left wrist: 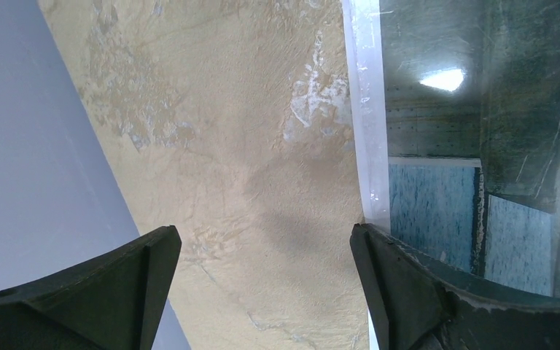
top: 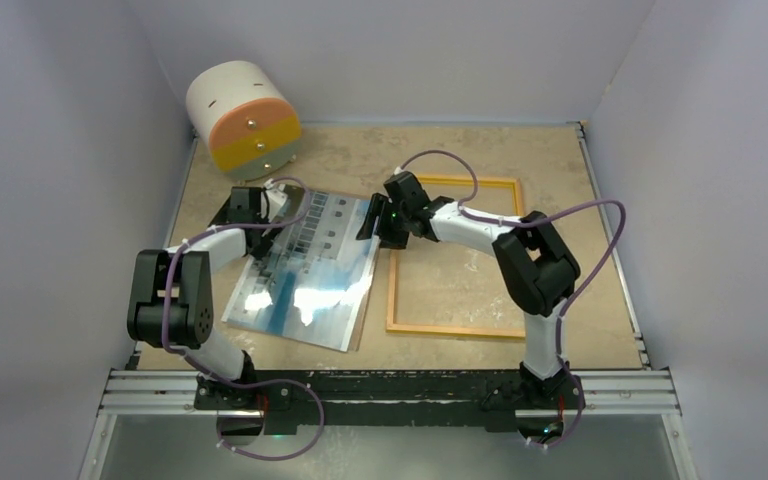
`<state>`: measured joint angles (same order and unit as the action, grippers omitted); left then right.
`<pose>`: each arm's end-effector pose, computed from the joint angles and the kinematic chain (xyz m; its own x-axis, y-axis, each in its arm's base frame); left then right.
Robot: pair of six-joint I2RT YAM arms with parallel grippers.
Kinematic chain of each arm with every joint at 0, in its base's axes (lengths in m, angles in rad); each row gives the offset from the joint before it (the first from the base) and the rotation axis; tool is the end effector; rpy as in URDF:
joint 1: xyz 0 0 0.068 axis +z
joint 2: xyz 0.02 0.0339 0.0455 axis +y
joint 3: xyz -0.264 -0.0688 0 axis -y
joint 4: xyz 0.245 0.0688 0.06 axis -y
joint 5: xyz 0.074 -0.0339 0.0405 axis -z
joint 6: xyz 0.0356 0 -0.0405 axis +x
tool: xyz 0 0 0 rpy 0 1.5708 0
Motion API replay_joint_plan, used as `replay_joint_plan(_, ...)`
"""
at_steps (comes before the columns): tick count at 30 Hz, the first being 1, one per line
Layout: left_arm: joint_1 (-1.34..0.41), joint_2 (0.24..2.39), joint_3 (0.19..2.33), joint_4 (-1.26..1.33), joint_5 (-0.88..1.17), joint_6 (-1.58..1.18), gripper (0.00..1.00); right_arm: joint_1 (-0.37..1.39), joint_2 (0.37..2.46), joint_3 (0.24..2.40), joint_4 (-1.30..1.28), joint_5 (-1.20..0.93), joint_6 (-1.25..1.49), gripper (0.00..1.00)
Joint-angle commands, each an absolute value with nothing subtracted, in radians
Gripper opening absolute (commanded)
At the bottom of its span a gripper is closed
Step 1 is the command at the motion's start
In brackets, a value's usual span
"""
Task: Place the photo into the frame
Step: Pick up the photo frame item at the center of the board.
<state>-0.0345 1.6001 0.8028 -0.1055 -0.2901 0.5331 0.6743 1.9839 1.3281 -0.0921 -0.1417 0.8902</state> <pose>0.3090 -0.0005 0.1591 -0.7489 0.5131 -0.4193 0.2747 0.8163 0.5082 0.3381 0.2767 0.1791 -0.8775 0.2836 -0.3867 -0.0269 0.7760 0.6302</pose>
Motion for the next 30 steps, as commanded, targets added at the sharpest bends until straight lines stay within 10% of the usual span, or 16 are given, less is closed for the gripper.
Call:
replay_joint_plan(1,-0.083,1.66,0.76,-0.235,-0.149,0.504,0.95,0.701,1.892,1.358,-0.062,-0.184,0.9,0.65)
replay_joint_plan(25,-0.084,1.665,0.807,-0.303,-0.099,0.496,0.95,0.69,1.857,1.098,0.672,-0.52,1.231,0.6)
replay_joint_plan(30,-0.082,1.665,0.823,-0.316,-0.114,0.505,0.94,0.689,1.844,1.109,0.558,-0.486,1.183,0.29)
